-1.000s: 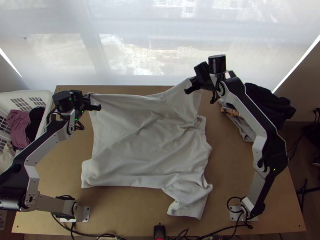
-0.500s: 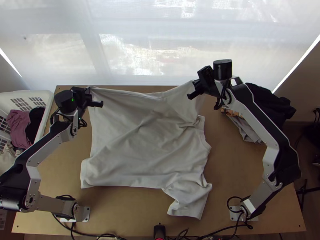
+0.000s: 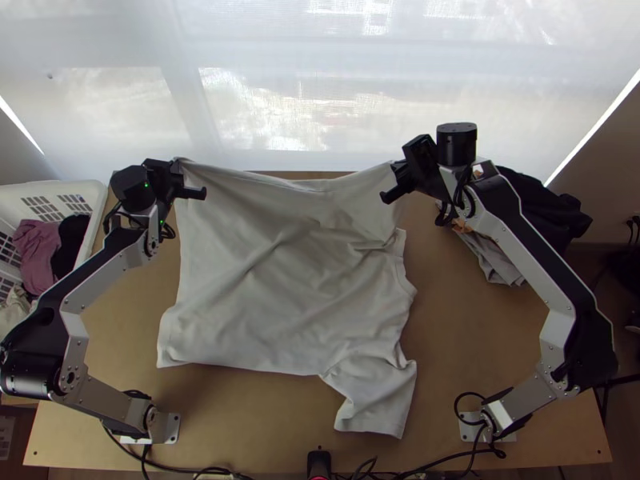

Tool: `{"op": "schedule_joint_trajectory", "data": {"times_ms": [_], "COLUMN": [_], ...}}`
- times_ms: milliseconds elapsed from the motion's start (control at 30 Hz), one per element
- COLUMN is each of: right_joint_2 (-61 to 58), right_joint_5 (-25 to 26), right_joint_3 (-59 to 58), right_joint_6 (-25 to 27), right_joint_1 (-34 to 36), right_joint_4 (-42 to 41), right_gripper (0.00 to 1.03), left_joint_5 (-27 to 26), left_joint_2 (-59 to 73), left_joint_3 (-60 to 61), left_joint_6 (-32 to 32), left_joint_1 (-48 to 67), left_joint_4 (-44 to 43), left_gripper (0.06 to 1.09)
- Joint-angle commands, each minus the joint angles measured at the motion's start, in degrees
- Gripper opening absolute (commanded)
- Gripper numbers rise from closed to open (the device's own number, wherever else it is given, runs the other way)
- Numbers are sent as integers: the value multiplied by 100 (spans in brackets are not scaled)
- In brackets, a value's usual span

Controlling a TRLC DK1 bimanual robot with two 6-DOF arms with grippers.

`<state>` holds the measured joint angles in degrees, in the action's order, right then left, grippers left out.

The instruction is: Fold the t-shirt

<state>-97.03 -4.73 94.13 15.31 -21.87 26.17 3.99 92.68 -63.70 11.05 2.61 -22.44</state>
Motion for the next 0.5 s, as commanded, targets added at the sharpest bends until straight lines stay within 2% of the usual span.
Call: {"op": "schedule_joint_trajectory", "data": {"times_ms": [0, 467], "right_joint_2": [62, 492], "right_joint_5": [-1, 7], "right_joint_3": [-17, -650], "right_joint_6": [33, 42], "right_joint_1": [-10, -327], "right_joint_4": [-156, -156], "right_gripper": [3, 3], "left_joint_5": [5, 5], "left_joint_2": [109, -945], "left_joint_3": [-204, 912], "left_joint_6": [20, 3], "left_joint_1": [-33, 240], "left_joint_4": [29, 205], "left_gripper": [9, 9]}}
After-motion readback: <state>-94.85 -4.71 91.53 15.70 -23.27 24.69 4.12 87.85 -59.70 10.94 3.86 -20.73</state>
